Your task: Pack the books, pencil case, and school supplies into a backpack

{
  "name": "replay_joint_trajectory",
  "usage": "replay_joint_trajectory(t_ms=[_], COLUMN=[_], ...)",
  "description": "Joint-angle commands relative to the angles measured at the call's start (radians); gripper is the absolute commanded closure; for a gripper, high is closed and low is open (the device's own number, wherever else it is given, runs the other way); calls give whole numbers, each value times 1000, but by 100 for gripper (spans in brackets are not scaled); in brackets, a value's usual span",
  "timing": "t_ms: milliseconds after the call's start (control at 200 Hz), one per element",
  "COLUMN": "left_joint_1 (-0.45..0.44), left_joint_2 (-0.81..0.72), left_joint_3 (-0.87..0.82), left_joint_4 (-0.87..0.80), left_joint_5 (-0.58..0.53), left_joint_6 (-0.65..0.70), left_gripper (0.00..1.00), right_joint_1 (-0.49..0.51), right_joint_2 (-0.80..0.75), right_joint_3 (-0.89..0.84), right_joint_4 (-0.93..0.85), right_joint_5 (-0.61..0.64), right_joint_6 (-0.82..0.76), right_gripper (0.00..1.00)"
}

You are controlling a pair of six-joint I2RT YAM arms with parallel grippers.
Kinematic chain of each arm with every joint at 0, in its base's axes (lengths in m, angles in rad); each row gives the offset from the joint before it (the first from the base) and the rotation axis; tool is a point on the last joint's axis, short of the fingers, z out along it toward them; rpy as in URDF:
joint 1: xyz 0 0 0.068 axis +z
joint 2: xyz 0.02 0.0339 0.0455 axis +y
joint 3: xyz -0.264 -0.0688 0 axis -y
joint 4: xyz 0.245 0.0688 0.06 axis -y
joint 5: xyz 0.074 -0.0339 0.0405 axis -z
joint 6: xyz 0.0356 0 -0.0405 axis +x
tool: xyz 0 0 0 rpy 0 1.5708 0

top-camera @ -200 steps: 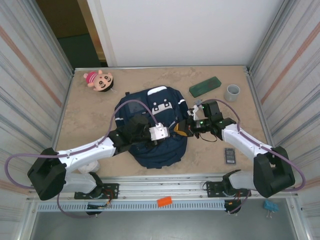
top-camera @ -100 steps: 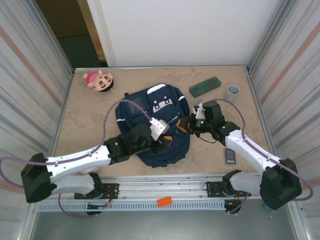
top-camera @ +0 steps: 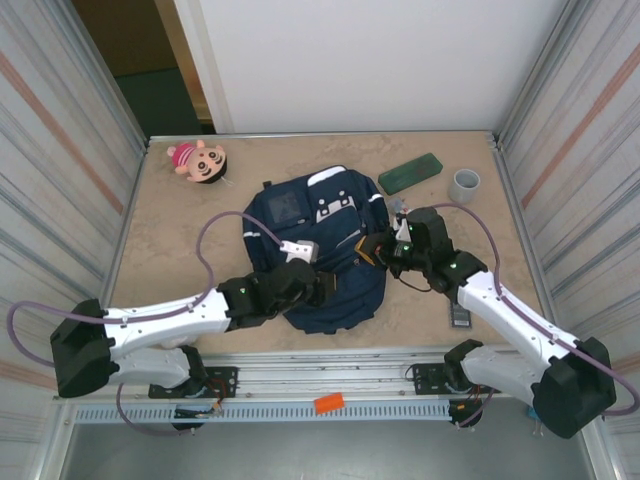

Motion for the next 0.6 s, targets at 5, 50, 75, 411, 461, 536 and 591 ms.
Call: replay_joint_trajectory(t_ms=[5, 50, 75, 411, 461, 536, 591], left_joint_1=[90, 116, 129, 225, 192, 102, 36], left_joint_2=[-3, -5, -5, -50, -85, -120, -122], left_joint_3=[-9, -15, -14, 34, 33, 33, 40], left_joint_4=[-57, -33, -28, -86, -97, -99, -105], left_joint_5=[-99, -97, -97, 15, 29, 10, -6], left_joint_6=[23, 63, 81, 146, 88, -1, -68], left_gripper=[52, 52, 52, 49, 49, 48, 48], right_joint_1=[26, 45, 56, 146, 148, 151, 158], right_joint_2=[-78, -84, -86, -60, -51, -50, -50], right_joint_3=[-1, -13, -20, -49, -45, -32, -27], right_joint_4=[52, 58, 61, 112, 120, 125, 124], right_joint_5=[37, 48, 53, 151, 156, 164, 175], right_joint_6=[39, 56, 69, 148, 160, 163, 164], right_gripper=[100, 100, 100, 100, 100, 100, 100])
